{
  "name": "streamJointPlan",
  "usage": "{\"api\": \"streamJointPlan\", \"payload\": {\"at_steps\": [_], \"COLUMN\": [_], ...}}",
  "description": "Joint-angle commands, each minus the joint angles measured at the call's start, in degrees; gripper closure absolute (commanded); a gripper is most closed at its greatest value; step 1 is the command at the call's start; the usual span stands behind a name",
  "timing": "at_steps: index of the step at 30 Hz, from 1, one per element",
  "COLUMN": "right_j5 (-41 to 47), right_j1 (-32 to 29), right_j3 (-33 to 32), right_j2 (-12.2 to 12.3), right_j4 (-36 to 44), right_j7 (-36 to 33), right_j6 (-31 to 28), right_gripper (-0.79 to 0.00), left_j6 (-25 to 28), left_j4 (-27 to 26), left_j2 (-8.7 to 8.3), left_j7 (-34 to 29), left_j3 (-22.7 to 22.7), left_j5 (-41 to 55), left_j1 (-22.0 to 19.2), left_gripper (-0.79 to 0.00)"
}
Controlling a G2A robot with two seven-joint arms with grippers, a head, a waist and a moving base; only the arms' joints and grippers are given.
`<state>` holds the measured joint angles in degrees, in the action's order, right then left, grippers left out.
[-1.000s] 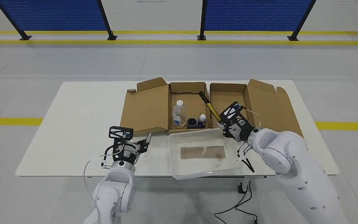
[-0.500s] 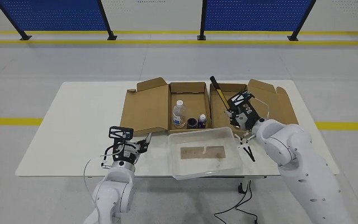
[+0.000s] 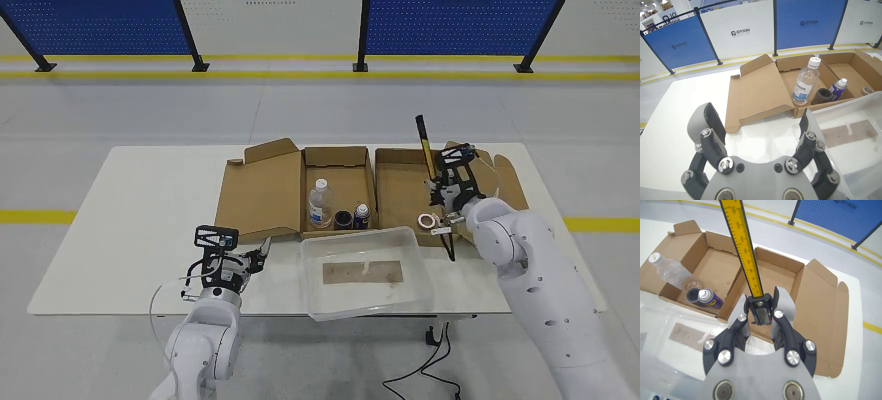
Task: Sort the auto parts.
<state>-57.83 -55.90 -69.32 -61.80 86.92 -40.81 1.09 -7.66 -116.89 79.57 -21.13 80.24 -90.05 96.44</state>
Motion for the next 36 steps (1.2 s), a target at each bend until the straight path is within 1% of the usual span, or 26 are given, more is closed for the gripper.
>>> {"api": "streamJointPlan", "payload": {"at_steps": [1, 4, 6, 14, 16, 18, 19, 21, 22, 23, 31, 36], "right_j5": [2.3, 7.9, 11.6, 22.7, 23.5, 25.6, 26.6, 27.0, 26.9, 26.8, 27.7, 28.1], "right_j1": [1.2, 2.7, 3.7, 7.7, 8.8, 9.8, 10.3, 11.3, 11.6, 11.9, 13.8, 13.6], "right_j3": [0.5, 1.2, 1.8, 5.3, 6.4, 7.1, 7.4, 8.4, 8.9, 9.3, 10.8, 9.9], "right_j2": [-0.5, -1.4, -2.1, -4.6, -5.2, -5.8, -6.1, -6.7, -6.9, -7.1, -8.2, -8.2], "right_j4": [-3.8, -9.8, -13.2, -24.7, -27.3, -29.8, -31.2, -33.3, -33.9, -34.5, -38.8, -37.9], "right_j7": [1.1, 4.2, 5.6, 7.0, 7.5, 8.0, 8.2, 9.0, 9.4, 9.5, 9.8, 12.2], "right_j6": [0.9, 2.5, 2.0, 0.0, 0.4, -0.5, -1.1, -2.1, -2.3, -2.5, -5.3, -7.3], "right_gripper": [0.0, 0.0, 0.0, 0.0, 0.0, 0.0, -0.028, -0.277, -0.52, -0.785, -0.785, -0.785], "left_j6": [0.0, 0.0, 0.0, 0.0, 0.0, 0.0, 0.0, 0.0, 0.0, 0.0, 0.0, 0.0], "left_j4": [0.0, 0.0, 0.0, 0.0, 0.0, 0.0, 0.0, 0.0, 0.0, 0.0, 0.0, 0.0], "left_j2": [0.0, 0.0, 0.0, 0.0, 0.0, 0.0, 0.0, 0.0, 0.0, 0.0, 0.0, 0.0], "left_j7": [0.0, 0.0, 0.0, 0.0, 0.0, 0.0, 0.0, 0.0, 0.0, 0.0, 0.0, 0.0], "left_j3": [0.0, 0.0, 0.0, 0.0, 0.0, 0.0, 0.0, 0.0, 0.0, 0.0, 0.0, 0.0], "left_j5": [0.0, 0.0, 0.0, 0.0, 0.0, 0.0, 0.0, 0.0, 0.0, 0.0, 0.0, 0.0], "left_j1": [0.0, 0.0, 0.0, 0.0, 0.0, 0.0, 0.0, 0.0, 0.0, 0.0, 0.0, 0.0], "left_gripper": [-0.785, -0.785, -0.785, -0.785, -0.785, -0.785, -0.785, -0.785, -0.785, -0.785, -0.785, -0.785]}}
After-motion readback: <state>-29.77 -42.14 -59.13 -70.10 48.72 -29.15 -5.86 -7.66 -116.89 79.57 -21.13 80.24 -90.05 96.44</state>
